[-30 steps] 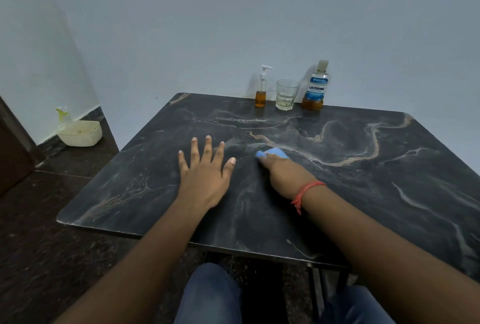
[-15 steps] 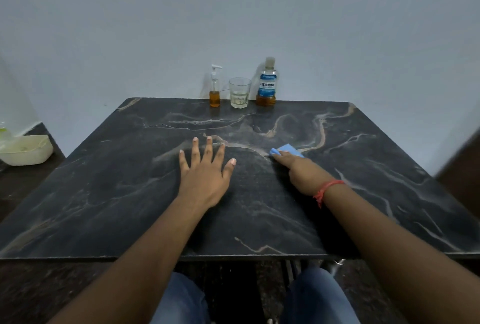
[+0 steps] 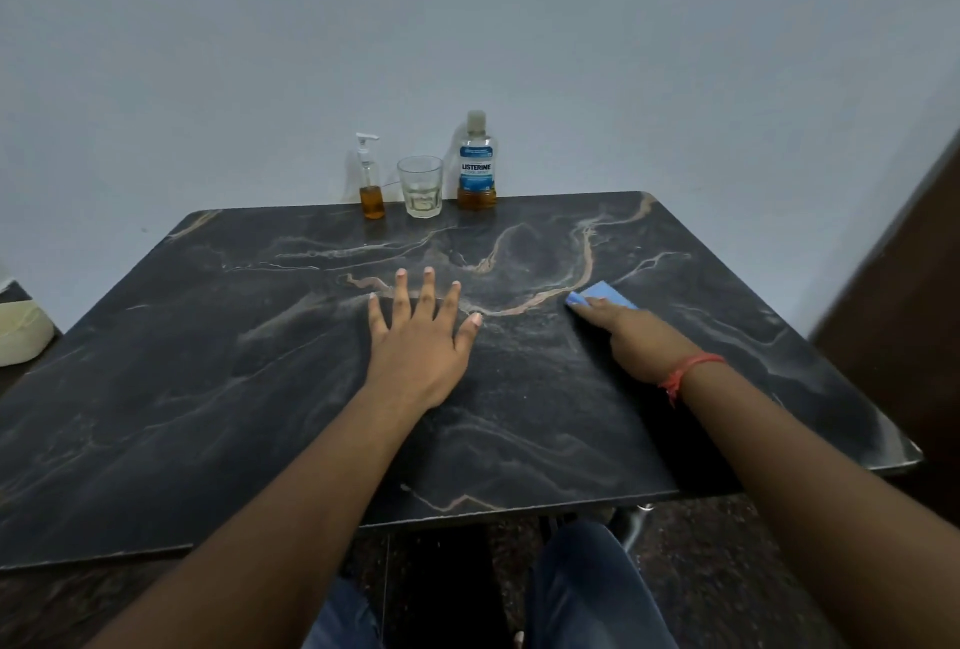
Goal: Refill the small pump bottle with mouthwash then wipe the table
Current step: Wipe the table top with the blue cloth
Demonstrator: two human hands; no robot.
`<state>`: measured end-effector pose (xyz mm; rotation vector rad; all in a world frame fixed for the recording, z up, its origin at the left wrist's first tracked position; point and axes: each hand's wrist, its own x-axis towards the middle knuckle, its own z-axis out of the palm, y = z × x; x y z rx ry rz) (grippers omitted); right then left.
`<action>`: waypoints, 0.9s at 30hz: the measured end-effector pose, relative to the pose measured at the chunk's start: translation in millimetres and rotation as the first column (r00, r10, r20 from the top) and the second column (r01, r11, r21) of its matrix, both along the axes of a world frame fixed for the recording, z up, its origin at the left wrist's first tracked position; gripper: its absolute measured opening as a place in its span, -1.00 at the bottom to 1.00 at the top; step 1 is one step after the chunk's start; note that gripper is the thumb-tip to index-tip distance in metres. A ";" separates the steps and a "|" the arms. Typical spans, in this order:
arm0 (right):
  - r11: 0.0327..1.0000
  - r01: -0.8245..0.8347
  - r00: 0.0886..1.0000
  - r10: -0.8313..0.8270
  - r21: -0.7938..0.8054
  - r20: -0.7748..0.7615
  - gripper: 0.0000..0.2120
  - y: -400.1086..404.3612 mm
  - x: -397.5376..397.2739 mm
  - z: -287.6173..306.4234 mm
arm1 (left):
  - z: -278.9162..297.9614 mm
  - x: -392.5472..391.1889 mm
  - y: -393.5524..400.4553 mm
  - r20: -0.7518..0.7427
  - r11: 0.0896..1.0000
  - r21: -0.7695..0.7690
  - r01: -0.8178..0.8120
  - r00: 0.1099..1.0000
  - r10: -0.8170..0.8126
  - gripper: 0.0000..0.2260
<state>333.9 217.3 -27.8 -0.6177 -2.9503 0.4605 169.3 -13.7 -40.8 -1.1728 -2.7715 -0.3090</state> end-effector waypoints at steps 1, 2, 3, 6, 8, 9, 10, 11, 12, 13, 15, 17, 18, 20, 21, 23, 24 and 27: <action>0.999 0.036 0.999 -0.036 0.002 -0.023 -0.43 9.0 6.2 1.9 | 0.1 3.1 4.6 0.003 1.000 -0.005 0.009 1.000 -0.009 -0.40; 0.993 0.116 0.993 -0.116 0.023 -0.023 -0.48 18.2 12.2 2.9 | 0.0 6.5 9.3 0.004 1.000 -0.009 0.018 1.000 -0.018 -0.40; 0.982 0.184 0.983 -0.183 0.045 -0.013 -0.55 22.9 17.9 3.6 | -0.1 10.3 13.4 0.005 1.000 -0.011 0.028 1.000 -0.028 -0.40; 0.997 0.082 0.996 -0.081 0.012 -0.045 -0.74 17.6 27.2 -0.8 | 0.1 21.6 24.6 0.001 0.998 -0.008 0.064 0.998 -0.064 -0.39; 1.000 0.026 1.000 -0.026 0.015 -0.010 -0.48 19.8 40.7 -2.4 | -0.4 29.1 31.2 0.004 0.996 -0.012 0.084 0.996 -0.084 -0.39; 0.997 0.069 0.998 -0.069 0.015 -0.006 -0.42 23.3 46.7 1.6 | -0.8 31.5 33.4 0.000 0.996 -0.015 0.087 0.996 -0.087 -0.38; 0.989 0.143 0.990 -0.143 0.023 -0.012 -0.44 25.5 52.3 3.5 | -1.3 34.1 35.7 -0.006 0.996 -0.017 0.090 0.996 -0.090 -0.38; 0.978 0.204 0.979 -0.203 0.034 -0.027 -0.49 23.1 56.4 2.7 | -2.2 36.1 37.2 -0.011 0.996 -0.019 0.092 0.996 -0.092 -0.38; 0.977 0.212 0.976 -0.211 0.028 -0.056 -0.51 12.9 58.9 1.4 | -3.3 37.7 39.0 -0.014 0.995 -0.017 0.095 0.995 -0.096 -0.37; 0.987 0.158 0.985 -0.156 0.028 -0.076 -0.47 -3.1 59.5 -0.9 | -4.9 39.0 40.1 -0.014 0.995 -0.015 0.099 0.995 -0.099 -0.37; 0.999 -0.023 0.995 0.026 0.036 -0.098 -0.34 -35.5 59.8 -8.0 | -8.6 39.8 40.2 -0.010 0.995 -0.015 0.101 0.995 -0.101 -0.37; 0.995 -0.095 0.990 0.099 0.043 -0.097 -0.32 -54.5 58.9 -11.1 | -11.9 38.6 37.6 -0.010 0.995 -0.014 0.095 0.995 -0.095 -0.35; 0.993 -0.102 0.990 0.106 0.053 -0.088 -0.33 -60.9 56.4 -11.4 | -13.1 37.2 34.9 -0.014 0.996 -0.012 0.088 0.996 -0.088 -0.35; 0.992 -0.097 0.993 0.102 0.074 -0.067 -0.34 -74.5 48.0 -11.8 | -14.1 32.4 26.8 -0.031 0.998 -0.014 0.066 0.997 -0.066 -0.34; 0.992 -0.093 0.993 0.099 0.089 -0.060 -0.34 -82.8 42.1 -12.0 | -14.2 29.2 21.7 -0.037 0.999 -0.020 0.051 0.998 -0.052 -0.34; 0.989 -0.098 0.993 0.105 0.114 -0.057 -0.36 -101.0 24.9 -12.9 | -12.6 19.3 8.2 -0.037 0.999 -0.032 0.013 0.999 -0.014 -0.35; 0.987 -0.097 0.993 0.105 0.127 -0.054 -0.37 -109.6 15.2 -12.6 | -11.4 14.1 1.5 -0.037 0.999 -0.036 -0.006 0.999 0.005 -0.35; 0.982 -0.107 0.992 0.116 0.154 -0.048 -0.38 -138.5 -22.2 -15.2 | -7.6 -7.7 -27.9 -0.040 0.997 -0.035 -0.076 0.996 0.074 -0.36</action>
